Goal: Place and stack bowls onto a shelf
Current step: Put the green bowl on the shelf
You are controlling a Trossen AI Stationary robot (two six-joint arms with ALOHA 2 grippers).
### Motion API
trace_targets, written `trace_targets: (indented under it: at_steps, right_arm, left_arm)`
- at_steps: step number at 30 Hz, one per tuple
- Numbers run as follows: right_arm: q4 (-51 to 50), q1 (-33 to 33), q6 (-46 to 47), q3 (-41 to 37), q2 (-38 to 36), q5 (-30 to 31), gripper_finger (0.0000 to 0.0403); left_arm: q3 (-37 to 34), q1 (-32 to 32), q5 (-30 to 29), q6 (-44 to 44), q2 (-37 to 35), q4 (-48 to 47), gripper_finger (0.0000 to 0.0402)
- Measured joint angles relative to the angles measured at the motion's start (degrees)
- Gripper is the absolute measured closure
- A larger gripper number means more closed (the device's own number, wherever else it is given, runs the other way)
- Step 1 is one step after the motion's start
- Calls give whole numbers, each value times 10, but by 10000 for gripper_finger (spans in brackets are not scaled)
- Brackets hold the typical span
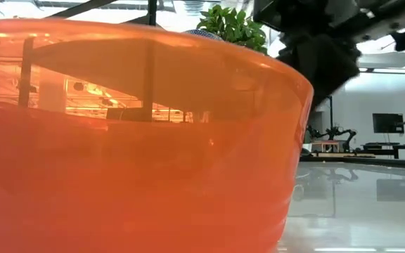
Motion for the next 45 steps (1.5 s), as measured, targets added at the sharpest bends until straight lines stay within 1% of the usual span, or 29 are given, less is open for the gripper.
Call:
trace_targets:
  at_steps: [4,6,7,9,10,11,14,17,20,22,24,25,27,29,31,34,36,38,40,43,45]
  right_arm:
    - [-6,16,17,0,23,-5,386]
    - [8,11,-1,0,26,-2,386]
    - [20,4,-18,0,26,15,386]
    - [84,-16,-36,2,41,81,386]
    - [105,-28,-26,3,48,123,386]
    - [108,-39,-8,2,51,145,386]
    - [74,-60,35,0,42,159,386]
    - [38,-41,32,1,20,165,386]
    - [13,-16,31,1,7,182,386]
    - [-4,-5,40,1,2,204,386]
    - [-38,5,62,1,-10,218,386]
    - [-55,10,77,1,-15,220,386]
    - [-84,22,113,2,-24,223,385]
    - [-125,36,148,1,-32,231,382]
    - [-150,47,183,1,-41,237,379]
    - [-190,70,232,1,-52,251,380]
    - [-212,83,266,1,-58,252,383]
    - [-226,95,298,1,-63,257,383]
    - [-238,101,328,1,-67,265,380]
    - [-242,105,360,1,-69,278,374]
    - [-245,105,375,1,-71,278,374]
  left_arm:
    - [0,0,-18,-7,-9,-1,239]
    - [0,0,-26,-7,-12,-3,239]
    - [0,0,-34,-7,-14,-3,239]
    - [0,2,-49,-6,-15,-2,239]
    - [0,4,-53,-6,-15,-2,239]
    - [0,5,-53,-9,-15,-3,239]
    - [0,6,-49,-12,-15,-3,239]
    - [0,4,-54,-7,-16,-7,239]
    - [0,3,-70,-12,-16,-36,239]
    - [0,4,-93,-31,-17,-57,239]
    - [-7,11,-134,-42,-28,-49,239]
    - [-11,20,-153,-48,-37,-53,239]
    - [-28,57,-180,-78,-65,-49,240]
    - [-66,103,-194,-114,-106,-54,240]
    - [-118,157,-205,-157,-150,-52,240]
    - [-221,238,-215,-224,-224,-53,240]
    - [-300,297,-196,-225,-272,-39,240]
    - [-387,347,-148,-201,-324,12,239]
    - [-479,393,-88,-184,-375,82,239]
    - [-615,456,-4,-161,-441,224,239]
    - [-697,498,64,-152,-474,323,239]
